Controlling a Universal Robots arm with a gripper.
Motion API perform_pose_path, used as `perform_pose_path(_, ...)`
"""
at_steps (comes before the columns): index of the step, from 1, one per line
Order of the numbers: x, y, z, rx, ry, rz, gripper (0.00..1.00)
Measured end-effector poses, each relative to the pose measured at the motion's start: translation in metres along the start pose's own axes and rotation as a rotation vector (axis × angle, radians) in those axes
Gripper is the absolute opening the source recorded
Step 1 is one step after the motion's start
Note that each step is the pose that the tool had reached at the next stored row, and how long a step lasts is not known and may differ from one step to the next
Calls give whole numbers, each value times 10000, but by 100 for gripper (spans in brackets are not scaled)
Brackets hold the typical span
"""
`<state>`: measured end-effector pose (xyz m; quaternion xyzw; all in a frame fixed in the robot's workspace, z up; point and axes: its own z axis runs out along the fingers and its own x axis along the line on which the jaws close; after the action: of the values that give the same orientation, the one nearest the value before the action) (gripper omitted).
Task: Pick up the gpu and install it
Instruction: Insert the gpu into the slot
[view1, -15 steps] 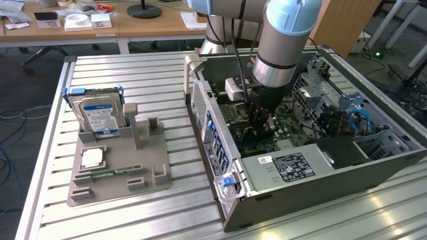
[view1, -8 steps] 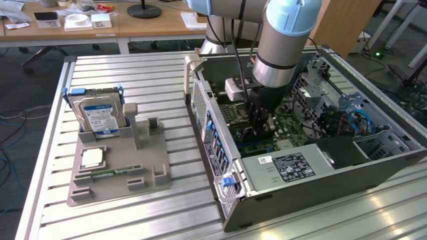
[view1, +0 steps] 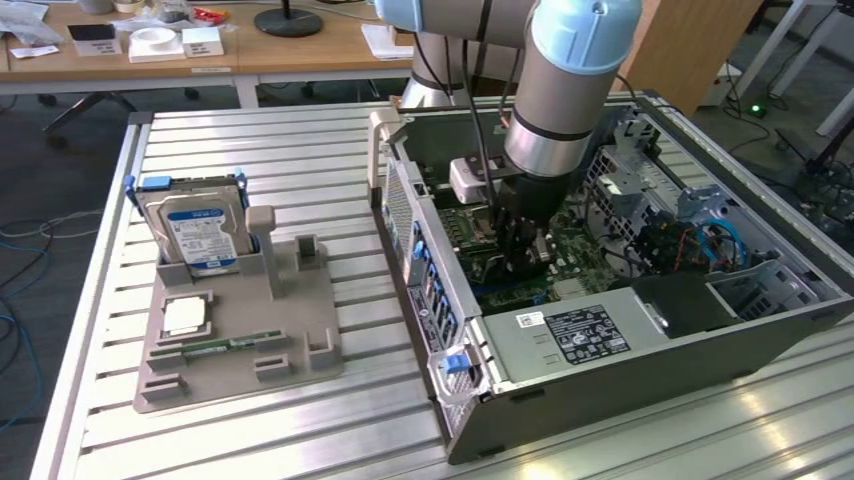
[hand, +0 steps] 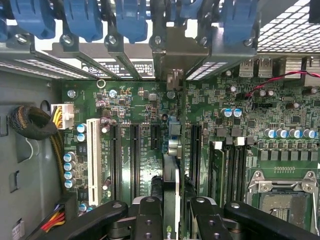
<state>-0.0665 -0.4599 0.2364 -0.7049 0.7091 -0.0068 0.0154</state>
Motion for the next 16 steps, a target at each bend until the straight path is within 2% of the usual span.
perform_pose_path(16,0,9,16,-2,5,-2,26)
